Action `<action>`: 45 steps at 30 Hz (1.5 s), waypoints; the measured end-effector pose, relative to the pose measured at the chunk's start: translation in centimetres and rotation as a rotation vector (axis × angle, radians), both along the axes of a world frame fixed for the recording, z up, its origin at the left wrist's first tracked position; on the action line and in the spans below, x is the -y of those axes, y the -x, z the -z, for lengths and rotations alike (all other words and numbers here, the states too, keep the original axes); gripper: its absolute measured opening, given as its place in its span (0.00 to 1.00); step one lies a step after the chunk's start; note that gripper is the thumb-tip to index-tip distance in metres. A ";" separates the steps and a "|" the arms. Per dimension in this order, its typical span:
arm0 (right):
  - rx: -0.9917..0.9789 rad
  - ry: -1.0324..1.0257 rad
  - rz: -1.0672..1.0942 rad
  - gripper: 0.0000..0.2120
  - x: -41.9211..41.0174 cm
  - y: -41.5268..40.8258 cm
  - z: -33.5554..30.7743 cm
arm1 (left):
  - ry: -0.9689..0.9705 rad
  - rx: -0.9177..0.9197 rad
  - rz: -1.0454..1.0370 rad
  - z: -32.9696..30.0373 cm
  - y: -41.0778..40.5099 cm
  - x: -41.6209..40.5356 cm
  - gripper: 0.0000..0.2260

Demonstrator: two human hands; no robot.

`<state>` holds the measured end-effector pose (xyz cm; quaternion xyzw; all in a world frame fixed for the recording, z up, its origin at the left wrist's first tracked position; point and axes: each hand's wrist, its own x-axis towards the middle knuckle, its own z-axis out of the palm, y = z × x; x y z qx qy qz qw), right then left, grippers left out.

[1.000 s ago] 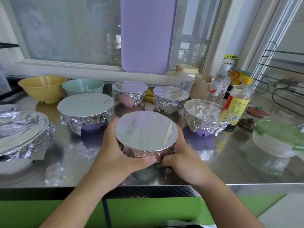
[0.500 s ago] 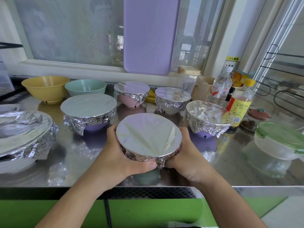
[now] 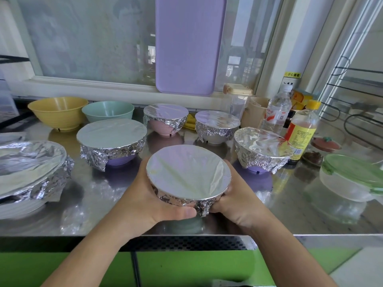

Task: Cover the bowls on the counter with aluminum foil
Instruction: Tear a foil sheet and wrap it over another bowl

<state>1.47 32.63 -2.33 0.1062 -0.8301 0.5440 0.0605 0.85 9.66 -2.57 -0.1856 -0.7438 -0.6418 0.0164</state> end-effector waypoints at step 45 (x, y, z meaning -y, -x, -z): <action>0.068 0.120 -0.176 0.62 -5.2 -0.6 -1.2 | 0.241 -0.013 0.026 -0.4 -0.5 2.8 0.54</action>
